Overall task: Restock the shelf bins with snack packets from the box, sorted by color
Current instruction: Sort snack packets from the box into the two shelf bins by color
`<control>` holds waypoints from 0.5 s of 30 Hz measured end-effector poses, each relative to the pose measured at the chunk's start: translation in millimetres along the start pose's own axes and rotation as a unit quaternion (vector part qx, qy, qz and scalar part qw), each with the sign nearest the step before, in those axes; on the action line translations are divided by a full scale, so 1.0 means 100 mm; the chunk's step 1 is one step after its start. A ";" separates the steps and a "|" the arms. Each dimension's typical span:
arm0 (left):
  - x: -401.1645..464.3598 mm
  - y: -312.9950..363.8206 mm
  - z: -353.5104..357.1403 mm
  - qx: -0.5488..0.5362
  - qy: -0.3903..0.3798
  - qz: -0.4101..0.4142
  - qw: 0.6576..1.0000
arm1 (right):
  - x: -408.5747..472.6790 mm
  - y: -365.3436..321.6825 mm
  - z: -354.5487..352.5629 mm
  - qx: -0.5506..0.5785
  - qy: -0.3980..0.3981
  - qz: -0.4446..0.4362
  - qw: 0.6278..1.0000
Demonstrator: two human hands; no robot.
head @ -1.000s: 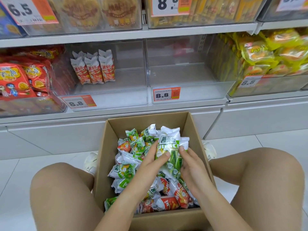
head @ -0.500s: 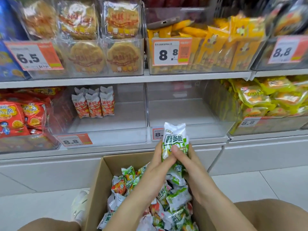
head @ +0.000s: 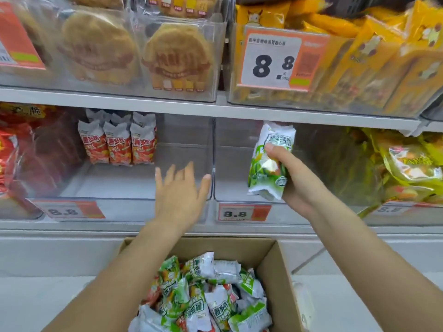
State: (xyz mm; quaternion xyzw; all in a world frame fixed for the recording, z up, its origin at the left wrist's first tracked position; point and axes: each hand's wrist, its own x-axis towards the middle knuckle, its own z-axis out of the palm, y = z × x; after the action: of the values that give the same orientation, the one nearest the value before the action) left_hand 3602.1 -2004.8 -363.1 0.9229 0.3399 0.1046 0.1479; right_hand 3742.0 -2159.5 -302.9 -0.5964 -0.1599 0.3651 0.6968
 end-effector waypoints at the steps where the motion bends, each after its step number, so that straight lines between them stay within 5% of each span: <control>1: 0.05 -0.03 0.06 0.042 0.014 0.029 0.999 | 0.16 0.01 0.00 -0.012 0.011 0.005 1.000; 7: 0.12 -0.10 0.22 0.090 0.110 0.074 0.987 | 1.10 0.22 0.06 -0.149 0.077 0.021 0.986; 15: 0.11 -0.09 0.22 0.064 0.149 0.097 0.982 | 1.66 0.34 0.26 -0.217 -0.010 -0.053 0.975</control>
State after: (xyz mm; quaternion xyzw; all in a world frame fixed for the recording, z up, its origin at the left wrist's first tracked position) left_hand 3612.1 -1995.6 -385.9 0.9330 0.2733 0.2327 0.0253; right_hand 3827.4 -2024.2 -364.8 -0.7202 -0.2737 0.2904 0.5675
